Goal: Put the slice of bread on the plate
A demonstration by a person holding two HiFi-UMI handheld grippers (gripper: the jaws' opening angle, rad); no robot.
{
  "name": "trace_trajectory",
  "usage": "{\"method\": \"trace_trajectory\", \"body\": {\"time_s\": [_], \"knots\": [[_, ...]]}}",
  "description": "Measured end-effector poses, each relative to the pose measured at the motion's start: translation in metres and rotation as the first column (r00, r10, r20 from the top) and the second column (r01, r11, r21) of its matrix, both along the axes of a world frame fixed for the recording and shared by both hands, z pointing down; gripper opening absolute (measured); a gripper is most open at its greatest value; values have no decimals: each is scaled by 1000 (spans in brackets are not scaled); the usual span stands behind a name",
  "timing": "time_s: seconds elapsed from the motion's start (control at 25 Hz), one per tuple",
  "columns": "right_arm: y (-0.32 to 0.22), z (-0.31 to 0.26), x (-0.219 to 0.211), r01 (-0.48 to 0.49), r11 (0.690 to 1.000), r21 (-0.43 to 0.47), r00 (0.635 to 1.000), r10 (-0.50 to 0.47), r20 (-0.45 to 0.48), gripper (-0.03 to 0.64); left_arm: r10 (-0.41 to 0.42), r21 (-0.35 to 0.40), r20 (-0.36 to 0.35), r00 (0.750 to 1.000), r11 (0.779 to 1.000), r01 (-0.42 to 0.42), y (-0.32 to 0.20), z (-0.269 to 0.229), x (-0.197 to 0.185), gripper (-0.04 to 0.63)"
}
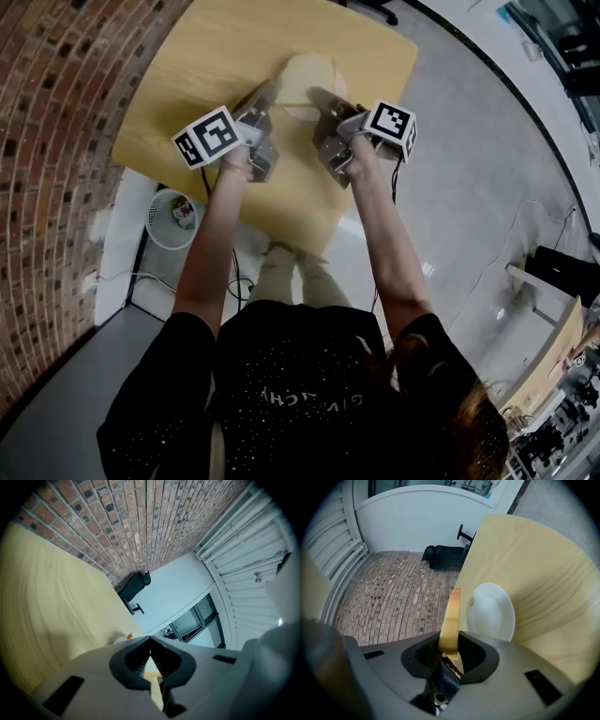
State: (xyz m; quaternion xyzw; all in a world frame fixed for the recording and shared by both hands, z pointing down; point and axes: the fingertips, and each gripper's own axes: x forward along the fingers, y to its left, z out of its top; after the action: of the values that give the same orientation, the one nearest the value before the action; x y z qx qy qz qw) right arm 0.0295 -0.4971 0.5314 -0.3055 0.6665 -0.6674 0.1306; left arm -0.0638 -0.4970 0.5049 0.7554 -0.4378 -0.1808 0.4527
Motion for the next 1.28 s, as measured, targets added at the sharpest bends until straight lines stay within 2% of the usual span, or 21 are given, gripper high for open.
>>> {"method": "trace_trajectory", "body": {"time_s": [0.16,0.28,0.48,0.64,0.92,1.0,1.04,1.16,1.2,1.28], "knots": [[-4,12,-3,7,1000,-14,999,-8,-47,95,-21,-16,-25,999,1000,21,-1,6,-2,11],[-3,17,-8,31,999,-8,992,-32,-122,95,-23,-29,-14,1000,999,23,0,12,-4,11],[-4,20,-4,20,999,-33,982,-25,-186,100,-32,-30,-1,999,999,32,2,12,-5,11],[-6,18,-6,42,999,-18,971,-45,-236,263,-52,-44,23,998,998,53,-1,12,-6,11],[-6,11,-7,83,995,59,916,-53,-397,447,-84,-59,92,992,994,90,-4,13,-13,11],[-7,12,-6,100,991,89,881,-46,-470,539,-86,-63,112,990,994,93,-4,14,-13,11],[-8,13,-4,116,987,110,847,-40,-530,577,-84,-63,125,989,994,92,-4,14,-12,11],[-8,8,7,160,973,163,725,-4,-688,582,-84,-63,145,986,994,94,-5,15,-12,11],[-8,6,10,163,971,175,706,9,-708,582,-88,-64,144,986,993,98,-6,15,-12,11],[-10,2,13,163,966,198,696,30,-718,582,-96,-66,143,985,992,107,-6,15,-14,11]]}}
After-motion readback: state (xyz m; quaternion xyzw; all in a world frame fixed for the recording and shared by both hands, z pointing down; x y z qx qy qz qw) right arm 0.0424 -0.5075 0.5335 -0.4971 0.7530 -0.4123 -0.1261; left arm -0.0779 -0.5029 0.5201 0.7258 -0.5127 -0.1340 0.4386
